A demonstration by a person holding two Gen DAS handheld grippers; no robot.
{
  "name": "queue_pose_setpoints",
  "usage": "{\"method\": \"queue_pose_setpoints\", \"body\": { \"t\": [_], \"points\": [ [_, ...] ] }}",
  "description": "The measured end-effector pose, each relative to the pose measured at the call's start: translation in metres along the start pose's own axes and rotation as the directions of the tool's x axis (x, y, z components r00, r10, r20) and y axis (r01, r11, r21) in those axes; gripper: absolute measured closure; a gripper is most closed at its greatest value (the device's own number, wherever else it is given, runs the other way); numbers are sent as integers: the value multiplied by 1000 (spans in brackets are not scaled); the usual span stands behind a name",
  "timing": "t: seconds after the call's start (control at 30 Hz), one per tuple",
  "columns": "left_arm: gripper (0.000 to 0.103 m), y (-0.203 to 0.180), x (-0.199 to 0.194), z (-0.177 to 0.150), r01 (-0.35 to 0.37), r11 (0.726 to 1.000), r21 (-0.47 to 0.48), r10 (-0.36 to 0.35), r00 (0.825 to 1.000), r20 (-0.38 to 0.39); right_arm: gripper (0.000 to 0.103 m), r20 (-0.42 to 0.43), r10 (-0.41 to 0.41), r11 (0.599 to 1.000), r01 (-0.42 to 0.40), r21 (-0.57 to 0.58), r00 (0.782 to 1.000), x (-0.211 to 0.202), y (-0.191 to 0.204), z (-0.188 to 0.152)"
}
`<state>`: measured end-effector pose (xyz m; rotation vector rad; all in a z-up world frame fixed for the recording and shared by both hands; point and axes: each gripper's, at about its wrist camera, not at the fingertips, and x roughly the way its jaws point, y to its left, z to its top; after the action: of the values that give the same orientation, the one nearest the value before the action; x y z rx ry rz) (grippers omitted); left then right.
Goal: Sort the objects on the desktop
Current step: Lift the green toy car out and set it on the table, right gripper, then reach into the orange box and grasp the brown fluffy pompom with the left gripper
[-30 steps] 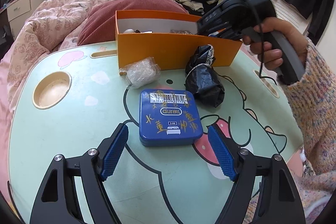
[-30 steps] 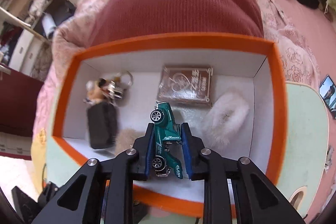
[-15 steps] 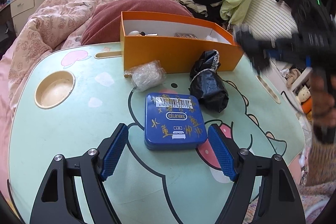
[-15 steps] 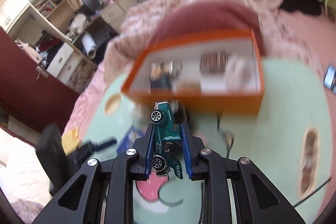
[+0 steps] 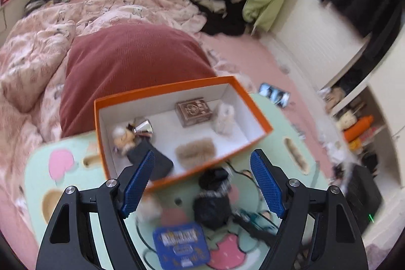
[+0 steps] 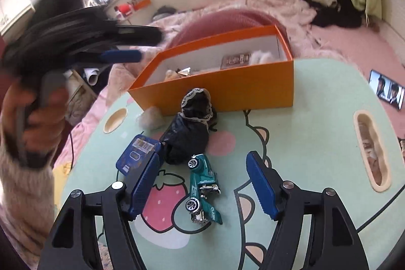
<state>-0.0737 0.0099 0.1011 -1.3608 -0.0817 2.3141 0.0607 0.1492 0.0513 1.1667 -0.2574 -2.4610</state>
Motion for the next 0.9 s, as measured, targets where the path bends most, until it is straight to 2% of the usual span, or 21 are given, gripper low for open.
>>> {"method": "queue_pose_setpoints", "body": {
  "t": [0.1,0.17,0.3,0.37,0.43,0.53,0.6,0.63,0.67,0.8,0.83,0.9],
  "points": [
    [27,-6,38,16,-23,1000,1,23,994,-105,32,-18,-3,1000,4,1,1000,4,0,-5],
    [36,-8,56,19,-9,1000,-9,8,988,-157,32,-34,11,1000,-10,22,999,9,1,-5],
    [37,-17,84,15,-99,995,21,101,969,-226,32,-55,32,998,-29,58,998,10,-8,-10],
    [37,-15,95,13,-123,992,8,121,957,-263,32,-55,36,998,-33,60,998,11,-11,-11],
    [37,-11,102,13,-93,995,-18,84,953,-293,32,-56,35,998,-32,57,998,12,-11,-11],
    [41,-2,110,12,-2,997,-82,-24,946,-324,32,-58,37,998,-34,59,998,13,-13,-12],
    [49,6,115,10,72,986,-148,-119,932,-342,32,-59,42,997,-38,70,997,13,-14,-12],
    [68,10,117,10,84,981,-173,-141,927,-349,32,-61,47,996,-42,79,997,13,-17,-12],
    [70,14,121,7,79,979,-188,-143,923,-358,32,-62,49,995,-44,86,997,14,-17,-11],
    [80,17,113,5,103,975,-195,-163,934,-319,32,-62,53,994,-47,100,997,15,-21,-11],
    [86,16,108,5,104,977,-185,-157,939,-304,32,-62,54,994,-48,101,997,15,-21,-10],
    [86,15,94,10,120,977,-174,-164,950,-265,32,-64,59,993,-52,104,996,15,-21,-11]
  ]
}}
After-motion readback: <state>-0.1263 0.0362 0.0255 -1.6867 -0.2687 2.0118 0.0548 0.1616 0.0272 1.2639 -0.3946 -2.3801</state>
